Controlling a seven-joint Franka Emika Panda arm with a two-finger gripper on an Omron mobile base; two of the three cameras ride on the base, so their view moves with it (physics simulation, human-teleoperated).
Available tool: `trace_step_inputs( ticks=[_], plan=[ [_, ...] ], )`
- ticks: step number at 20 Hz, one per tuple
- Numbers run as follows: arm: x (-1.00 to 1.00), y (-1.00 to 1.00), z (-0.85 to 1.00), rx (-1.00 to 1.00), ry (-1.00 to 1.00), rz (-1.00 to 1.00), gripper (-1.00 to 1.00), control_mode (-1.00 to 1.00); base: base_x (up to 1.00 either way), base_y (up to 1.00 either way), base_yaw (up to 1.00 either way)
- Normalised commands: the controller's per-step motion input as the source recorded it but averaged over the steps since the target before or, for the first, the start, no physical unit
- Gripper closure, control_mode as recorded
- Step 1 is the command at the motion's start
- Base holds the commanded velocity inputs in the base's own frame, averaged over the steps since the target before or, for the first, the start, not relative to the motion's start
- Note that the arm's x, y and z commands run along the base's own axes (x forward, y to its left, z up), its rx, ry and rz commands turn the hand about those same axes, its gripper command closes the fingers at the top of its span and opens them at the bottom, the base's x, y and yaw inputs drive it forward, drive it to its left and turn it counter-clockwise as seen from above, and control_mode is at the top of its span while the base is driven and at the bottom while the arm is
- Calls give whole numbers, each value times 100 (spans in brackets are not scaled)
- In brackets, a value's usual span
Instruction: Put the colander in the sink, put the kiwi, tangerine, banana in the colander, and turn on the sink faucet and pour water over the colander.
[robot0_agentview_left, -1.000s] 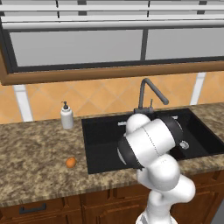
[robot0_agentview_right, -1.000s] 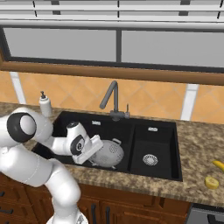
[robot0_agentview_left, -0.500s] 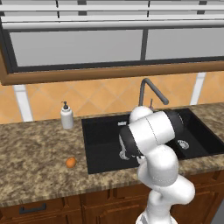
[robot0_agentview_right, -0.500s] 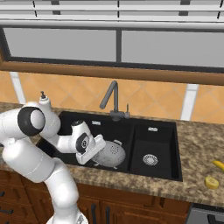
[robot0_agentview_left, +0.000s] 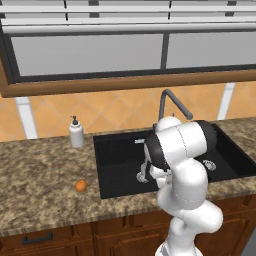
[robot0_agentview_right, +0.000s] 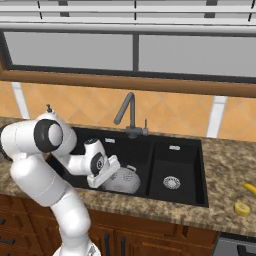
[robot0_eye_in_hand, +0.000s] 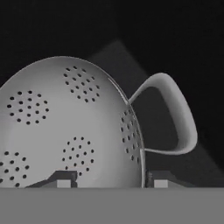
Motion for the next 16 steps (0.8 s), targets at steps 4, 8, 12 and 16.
trace_step_inputs(
  ticks=[4,8,12,16],
  plan=[
    [14,41,-2,0,-4,-25,-100,-100,0,0,0],
    [-2,57,3,0,-1,-25,-100,-100,0,0,0],
    [-12,47,34,-1,0,-15,-100,-100,0,0,0],
    [-25,12,71,0,0,0,-100,-100,0,0,0]
  ],
)
